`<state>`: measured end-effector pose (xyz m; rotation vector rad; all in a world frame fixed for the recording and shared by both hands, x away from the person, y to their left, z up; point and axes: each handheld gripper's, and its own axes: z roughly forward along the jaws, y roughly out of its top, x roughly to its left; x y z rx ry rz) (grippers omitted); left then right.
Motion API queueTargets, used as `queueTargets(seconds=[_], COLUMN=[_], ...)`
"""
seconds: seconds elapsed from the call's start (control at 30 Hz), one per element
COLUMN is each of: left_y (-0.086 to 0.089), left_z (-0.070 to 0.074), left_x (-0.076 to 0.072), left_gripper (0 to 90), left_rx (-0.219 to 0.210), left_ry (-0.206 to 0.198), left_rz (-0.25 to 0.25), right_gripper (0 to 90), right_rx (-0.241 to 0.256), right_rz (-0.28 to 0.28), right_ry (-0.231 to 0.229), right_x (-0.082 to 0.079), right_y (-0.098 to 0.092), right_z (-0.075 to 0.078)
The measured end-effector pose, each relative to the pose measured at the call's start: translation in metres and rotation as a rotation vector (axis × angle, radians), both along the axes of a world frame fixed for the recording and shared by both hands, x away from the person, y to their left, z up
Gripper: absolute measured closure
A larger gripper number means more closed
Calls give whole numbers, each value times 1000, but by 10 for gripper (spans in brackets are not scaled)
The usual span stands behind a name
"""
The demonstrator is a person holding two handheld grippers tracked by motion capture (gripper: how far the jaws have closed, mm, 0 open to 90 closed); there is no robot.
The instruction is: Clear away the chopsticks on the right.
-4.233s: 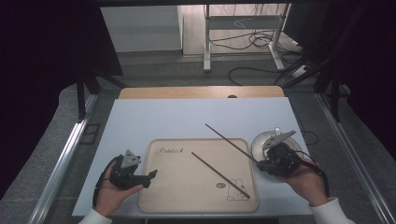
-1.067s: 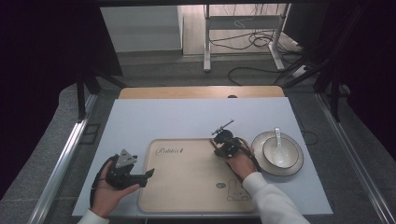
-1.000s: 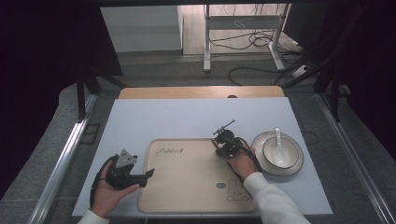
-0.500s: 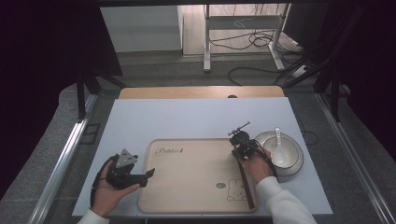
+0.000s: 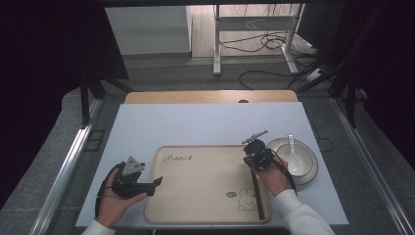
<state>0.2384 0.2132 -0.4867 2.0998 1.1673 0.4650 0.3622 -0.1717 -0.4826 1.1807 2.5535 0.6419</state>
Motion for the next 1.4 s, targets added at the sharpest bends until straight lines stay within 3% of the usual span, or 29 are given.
queueTargets(seconds=[0.07,0.1,0.2,0.23,0.47,0.6,0.7,0.73,0.9,1.07,1.4], left_y=[1,1,2,2,5,5,6,6,6,4,5], left_z=[0,0,0,-1,-2,0,1,0,0,-1,-1], left_x=[-1,-2,-2,-2,-5,-9,-12,-13,-14,-13,-14], left_gripper=[198,198,198,198,198,198,198,198,197,196,195], left_rx=[0,0,1,-2,1,-5,-2,-5,1,6,5], left_ry=[-1,-2,0,1,1,-8,-10,-11,-9,-4,-4], left_rz=[3,7,12,18,26,28,29,34,36,31,23], right_gripper=[893,893,892,892,868,848,733,598,468,417,360], right_rx=[34,76,104,147,205,244,284,311,352,406,376], right_rz=[44,92,123,159,234,254,280,284,266,225,227], right_ry=[-23,-42,-59,-65,-103,-101,-105,-132,-186,-198,-212], right_x=[-6,-14,-21,-29,-61,-73,-87,-97,-111,-111,-110], right_y=[1,1,-2,-6,-24,-37,-53,-64,-84,-98,-94], right_z=[7,13,18,23,38,42,43,42,41,39,37])
